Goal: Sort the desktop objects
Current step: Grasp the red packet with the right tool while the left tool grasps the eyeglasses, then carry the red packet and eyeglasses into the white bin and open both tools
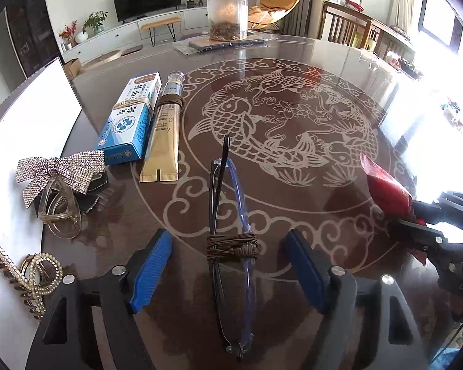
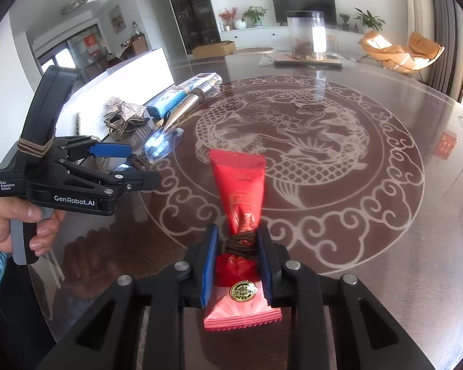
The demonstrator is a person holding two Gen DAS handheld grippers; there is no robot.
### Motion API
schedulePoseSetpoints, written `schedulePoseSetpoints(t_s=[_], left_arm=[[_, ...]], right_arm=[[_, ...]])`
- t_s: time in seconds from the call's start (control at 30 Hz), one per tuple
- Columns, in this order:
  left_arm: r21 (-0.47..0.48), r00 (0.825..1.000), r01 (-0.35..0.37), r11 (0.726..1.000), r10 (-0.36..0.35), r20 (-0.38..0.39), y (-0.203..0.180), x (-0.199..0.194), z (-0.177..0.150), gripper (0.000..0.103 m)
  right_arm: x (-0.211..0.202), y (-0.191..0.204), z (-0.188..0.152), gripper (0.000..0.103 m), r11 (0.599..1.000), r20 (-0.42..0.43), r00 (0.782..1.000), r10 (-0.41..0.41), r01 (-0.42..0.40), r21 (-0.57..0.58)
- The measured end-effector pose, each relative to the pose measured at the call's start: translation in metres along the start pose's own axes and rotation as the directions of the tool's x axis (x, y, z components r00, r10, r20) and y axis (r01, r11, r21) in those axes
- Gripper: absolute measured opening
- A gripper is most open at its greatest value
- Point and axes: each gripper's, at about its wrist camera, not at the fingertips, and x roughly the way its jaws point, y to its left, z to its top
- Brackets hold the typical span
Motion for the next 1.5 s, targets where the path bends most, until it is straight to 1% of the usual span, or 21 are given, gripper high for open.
schedulePoseSetpoints(t_s=[0.03,0.17,0.2,0.23,0.27,0.3,0.37,0.47,0.53,0.63,0.7,0.77,0.93,1.03,1.1,1.17,1.23,1.3,1.37,1.43,1.5], left_arm=[[0.000,1.000,-0.007,1.000,0.007,0.001,-0.003,-0.003,0.000,0.028],[-0.044,0.999,-0.036,0.998,0.036,-0.007,-0.005,-0.011,-0.013,0.028],[-0.069,0.999,-0.032,0.997,0.032,-0.007,-0.003,-0.015,-0.018,0.028],[-0.101,1.000,-0.019,0.995,0.019,-0.003,0.000,-0.020,-0.023,0.027],[-0.132,1.000,-0.002,0.991,0.003,0.008,0.003,-0.027,-0.028,0.027],[-0.159,1.000,0.011,0.987,-0.007,0.028,0.006,-0.037,-0.033,0.027],[-0.199,0.997,0.028,0.980,-0.013,0.075,0.012,-0.060,-0.039,0.027],[-0.241,0.989,0.038,0.970,-0.002,0.147,0.024,-0.100,-0.042,0.027],[-0.266,0.981,0.039,0.963,0.014,0.193,0.036,-0.130,-0.042,0.027],[-0.301,0.969,0.020,0.953,0.055,0.239,0.068,-0.168,-0.044,0.027],[-0.329,0.964,-0.036,0.943,0.119,0.237,0.096,-0.187,-0.049,0.028],[-0.389,0.960,-0.103,0.915,0.194,0.203,0.133,-0.200,-0.060,0.028],[-0.581,0.950,-0.187,0.792,0.296,0.098,0.230,-0.213,-0.099,0.027],[-0.621,0.938,-0.253,0.742,0.345,0.029,0.267,-0.206,-0.114,0.028],[-0.628,0.936,-0.281,0.726,0.353,-0.011,0.280,-0.195,-0.120,0.028],[-0.629,0.931,-0.320,0.709,0.360,-0.068,0.287,-0.180,-0.127,0.029],[-0.623,0.933,-0.332,0.708,0.344,-0.106,0.288,-0.168,-0.133,0.031],[-0.618,0.936,-0.334,0.712,0.325,-0.131,0.288,-0.159,-0.138,0.039],[-0.607,0.925,-0.364,0.706,0.350,-0.148,0.282,-0.156,-0.143,0.073],[-0.602,0.914,-0.377,0.704,0.388,-0.118,0.274,-0.164,-0.146,0.074],[-0.605,0.913,-0.370,0.705,0.395,-0.099,0.265,-0.171,-0.147,0.074]], right_arm=[[0.000,0.000,0.000,0.028,1.000,0.000,1.000,0.004,-0.004,0.000],[0.006,0.005,0.011,0.056,0.999,-0.054,0.998,0.031,-0.033,-0.040],[0.010,0.008,0.015,0.056,0.998,-0.079,0.997,0.014,-0.019,-0.064],[0.013,0.011,0.018,0.055,0.996,-0.100,0.995,0.002,-0.011,-0.093],[0.015,0.013,0.020,0.031,0.993,-0.115,0.993,-0.014,0.001,-0.119],[0.015,0.012,0.022,0.017,0.992,-0.129,0.991,-0.022,0.005,-0.126],[0.008,0.008,0.026,0.017,0.995,-0.141,0.990,0.012,-0.026,-0.098],[-0.009,0.011,0.037,0.017,0.993,-0.114,0.993,0.030,-0.042,-0.107],[-0.021,0.020,0.049,0.017,0.992,-0.089,0.993,0.074,-0.083,-0.098],[-0.034,0.053,0.078,0.017,0.980,-0.042,0.989,0.143,-0.148,-0.130],[-0.040,0.085,0.100,0.017,0.964,-0.013,0.979,0.204,-0.203,-0.170],[-0.043,0.125,0.123,0.018,0.939,0.008,0.962,0.271,-0.263,-0.222],[-0.037,0.241,0.171,0.018,0.852,0.022,0.910,0.414,-0.379,-0.361],[-0.009,0.309,0.187,0.018,0.808,-0.008,0.903,0.429,-0.388,-0.442],[0.023,0.342,0.190,0.018,0.793,-0.055,0.908,0.415,-0.391,-0.466],[0.059,0.364,0.187,0.018,0.788,-0.109,0.916,0.385,-0.388,-0.477],[0.090,0.375,0.181,0.020,0.792,-0.157,0.920,0.358,-0.389,-0.471],[0.111,0.375,0.175,0.036,0.802,-0.205,0.914,0.351,-0.406,-0.438],[0.117,0.367,0.172,0.041,0.820,-0.209,0.905,0.372,-0.425,-0.382],[0.110,0.349,0.171,0.047,0.828,-0.180,0.894,0.409,-0.447,-0.339],[0.094,0.326,0.170,0.066,0.836,-0.131,0.896,0.424,-0.443,-0.324]])
